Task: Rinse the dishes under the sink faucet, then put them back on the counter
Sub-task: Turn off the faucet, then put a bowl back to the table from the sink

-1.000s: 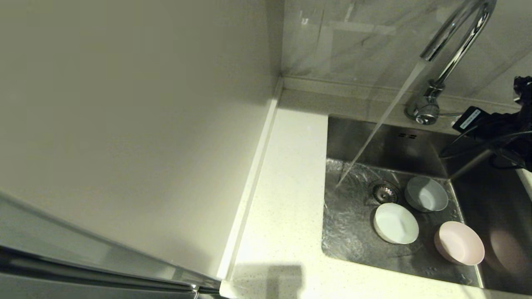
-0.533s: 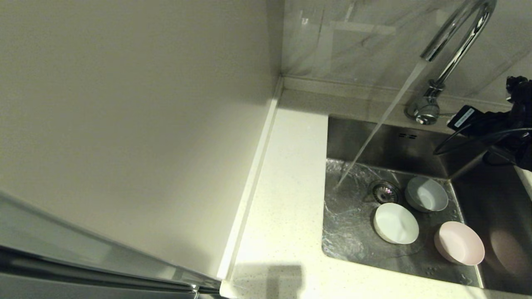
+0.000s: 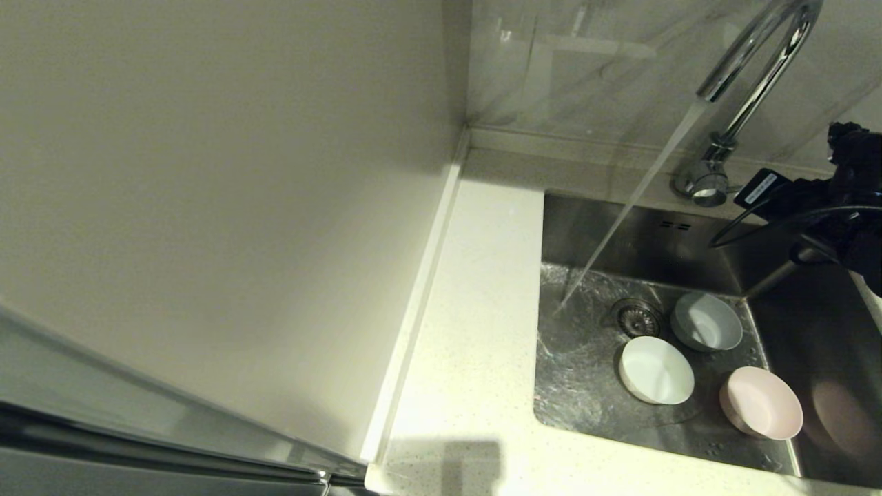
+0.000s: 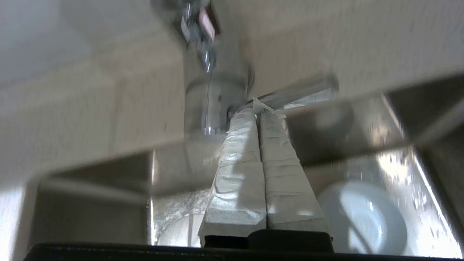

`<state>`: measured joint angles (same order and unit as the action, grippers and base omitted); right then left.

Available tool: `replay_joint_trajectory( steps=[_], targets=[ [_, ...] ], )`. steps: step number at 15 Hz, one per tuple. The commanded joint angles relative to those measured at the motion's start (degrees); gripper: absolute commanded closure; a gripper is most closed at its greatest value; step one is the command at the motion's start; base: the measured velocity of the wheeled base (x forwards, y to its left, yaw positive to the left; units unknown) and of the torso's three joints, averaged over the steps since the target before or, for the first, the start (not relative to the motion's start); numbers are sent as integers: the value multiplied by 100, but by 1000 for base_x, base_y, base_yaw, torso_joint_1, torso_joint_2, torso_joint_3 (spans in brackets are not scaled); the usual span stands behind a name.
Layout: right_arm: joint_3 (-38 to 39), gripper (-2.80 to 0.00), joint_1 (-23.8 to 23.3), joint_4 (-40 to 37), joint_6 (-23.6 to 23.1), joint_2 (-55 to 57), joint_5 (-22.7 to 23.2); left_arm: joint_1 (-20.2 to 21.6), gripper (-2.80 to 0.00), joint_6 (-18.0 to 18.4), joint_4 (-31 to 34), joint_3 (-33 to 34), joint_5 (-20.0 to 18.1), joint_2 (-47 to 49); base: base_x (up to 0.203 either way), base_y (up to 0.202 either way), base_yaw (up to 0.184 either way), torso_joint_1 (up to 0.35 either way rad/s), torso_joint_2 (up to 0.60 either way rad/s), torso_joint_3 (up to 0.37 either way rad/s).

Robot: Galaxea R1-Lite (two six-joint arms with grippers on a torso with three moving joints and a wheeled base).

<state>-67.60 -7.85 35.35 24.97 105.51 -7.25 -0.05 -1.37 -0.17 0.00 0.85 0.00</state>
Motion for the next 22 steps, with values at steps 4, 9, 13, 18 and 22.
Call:
replay_joint_trajectory(
  steps=[4,9,13,18,22],
  targets=[
    [-96,0,-72,800,8,464,-89,4,0,-2,-1,0,3,-18,0,0,0,0,0,0],
    [156,0,-430,1051,25,0,-12,5,0,5,-1,0,3,-18,0,0,0,0,0,0],
    [782,0,-595,937,21,-1021,147,-1,0,2,-1,0,3,-18,0,0,0,0,0,0],
    [2065,0,-616,532,-81,-2380,186,-3,0,-3,-1,0,3,-18,0,0,0,0,0,0],
    [2965,0,-645,517,-206,-3145,202,-3,0,-3,-1,0,3,-18,0,0,0,0,0,0]
  ],
)
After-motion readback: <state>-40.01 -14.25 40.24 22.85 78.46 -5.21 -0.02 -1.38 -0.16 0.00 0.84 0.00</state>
